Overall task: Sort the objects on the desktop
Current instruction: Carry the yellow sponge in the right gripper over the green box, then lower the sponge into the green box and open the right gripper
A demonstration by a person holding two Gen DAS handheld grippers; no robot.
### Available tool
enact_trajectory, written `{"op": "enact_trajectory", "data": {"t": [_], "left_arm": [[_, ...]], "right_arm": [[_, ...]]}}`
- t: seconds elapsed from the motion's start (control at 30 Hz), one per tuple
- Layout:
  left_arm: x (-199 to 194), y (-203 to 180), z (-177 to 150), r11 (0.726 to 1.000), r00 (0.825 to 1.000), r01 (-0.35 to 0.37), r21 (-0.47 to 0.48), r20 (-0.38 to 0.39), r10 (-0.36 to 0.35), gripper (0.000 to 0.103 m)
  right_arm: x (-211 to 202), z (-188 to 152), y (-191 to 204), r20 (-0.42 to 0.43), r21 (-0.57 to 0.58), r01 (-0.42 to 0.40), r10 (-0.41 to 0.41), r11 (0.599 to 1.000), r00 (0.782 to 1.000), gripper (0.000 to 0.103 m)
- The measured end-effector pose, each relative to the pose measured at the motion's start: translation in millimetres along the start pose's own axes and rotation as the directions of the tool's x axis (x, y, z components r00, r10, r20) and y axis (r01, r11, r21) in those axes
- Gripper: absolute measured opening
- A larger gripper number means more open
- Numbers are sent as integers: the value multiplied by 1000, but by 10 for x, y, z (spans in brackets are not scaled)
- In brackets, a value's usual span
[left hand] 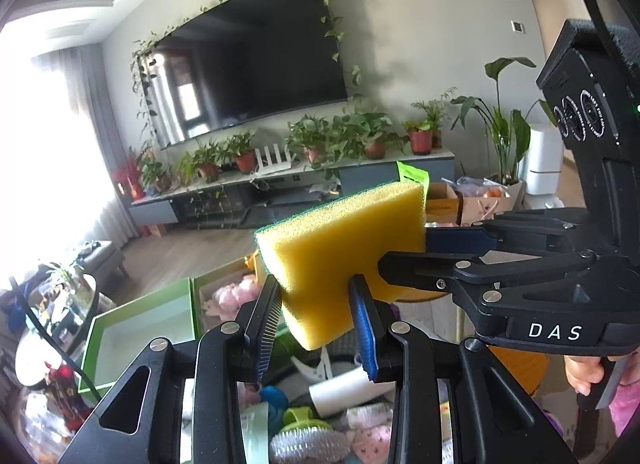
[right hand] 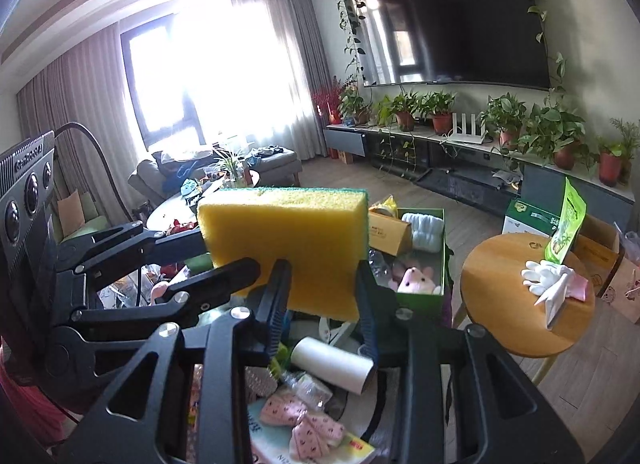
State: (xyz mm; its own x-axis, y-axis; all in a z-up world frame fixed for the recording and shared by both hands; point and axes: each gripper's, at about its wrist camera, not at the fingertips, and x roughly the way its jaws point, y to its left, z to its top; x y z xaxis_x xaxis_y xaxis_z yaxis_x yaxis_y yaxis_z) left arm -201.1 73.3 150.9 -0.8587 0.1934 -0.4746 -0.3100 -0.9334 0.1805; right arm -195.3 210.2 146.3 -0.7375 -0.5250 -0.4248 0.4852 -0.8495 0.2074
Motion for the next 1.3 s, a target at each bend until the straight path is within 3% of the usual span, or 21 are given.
{"op": "enact_trajectory", "data": {"t": [0.5,0.8,1.3], "left_arm": [[728,343,239,1000,997,7,-23,-81,-9,34],[1246,498,211,1000,989,0,-15,-151,-2,34],[1887,663,8,999,970,15,-32,-243,-23,34]], "right_arm": [[614,276,-374,-33,67,-40,42,997,999,37],[1215,266,-667,-78,144,-76,88,987,993,37],[1877,108,-944,-154,232,-82,120,969,981,37]]}}
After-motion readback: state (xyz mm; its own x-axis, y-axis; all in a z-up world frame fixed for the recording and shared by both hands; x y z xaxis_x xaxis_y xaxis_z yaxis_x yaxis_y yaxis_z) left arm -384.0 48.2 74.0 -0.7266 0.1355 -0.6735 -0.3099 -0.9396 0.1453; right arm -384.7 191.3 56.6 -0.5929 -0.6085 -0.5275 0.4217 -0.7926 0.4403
